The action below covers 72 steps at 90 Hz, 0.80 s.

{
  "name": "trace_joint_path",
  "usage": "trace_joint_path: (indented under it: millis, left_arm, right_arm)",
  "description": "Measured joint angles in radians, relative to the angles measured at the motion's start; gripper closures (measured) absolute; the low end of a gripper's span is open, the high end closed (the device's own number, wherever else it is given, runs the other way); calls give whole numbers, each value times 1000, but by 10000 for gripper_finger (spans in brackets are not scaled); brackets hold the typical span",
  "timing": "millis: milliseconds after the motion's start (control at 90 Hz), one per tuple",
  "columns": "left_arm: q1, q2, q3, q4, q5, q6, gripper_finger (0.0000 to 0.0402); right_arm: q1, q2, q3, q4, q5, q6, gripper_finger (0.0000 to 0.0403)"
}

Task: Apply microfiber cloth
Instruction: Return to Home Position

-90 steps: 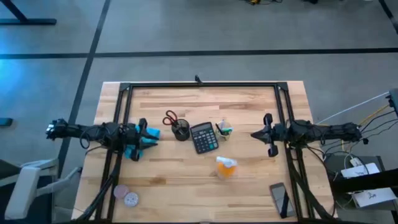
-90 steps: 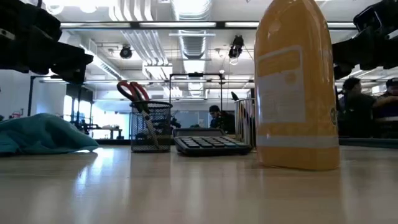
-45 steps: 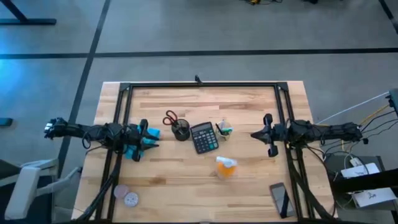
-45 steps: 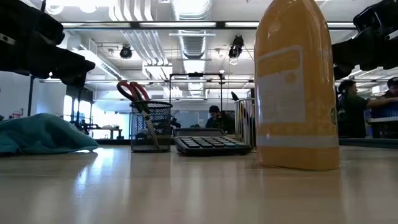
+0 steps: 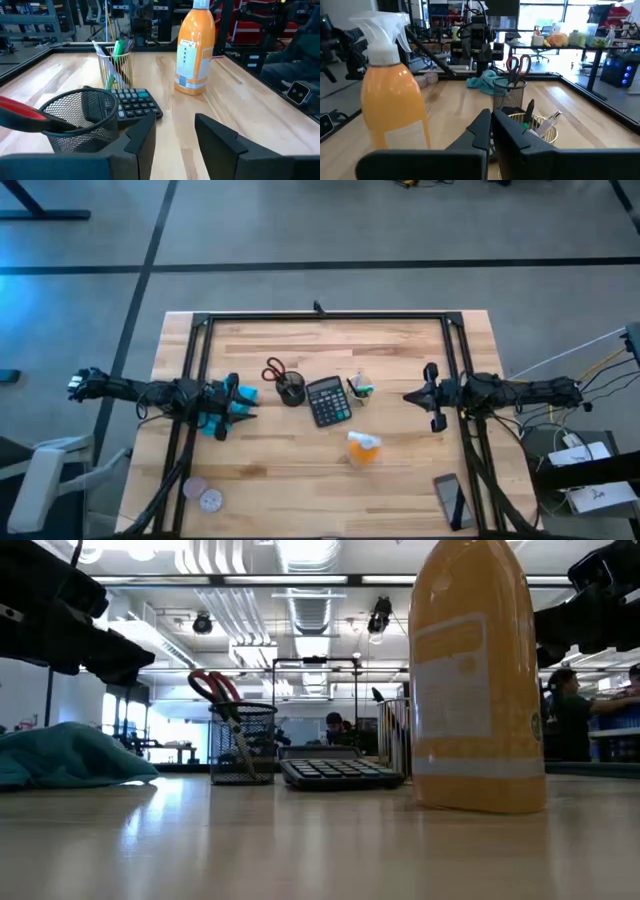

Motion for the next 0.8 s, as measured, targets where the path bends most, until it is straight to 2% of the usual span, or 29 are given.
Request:
trace_joint_path:
  millis: [244,800]
  left_arm:
    - [0,15,0,-1,0,0,274]
    - [0,32,0,-1,0,0,299]
  right_arm:
    - [0,0,0,0,0,2,403]
    - [0,0,0,0,0,0,403]
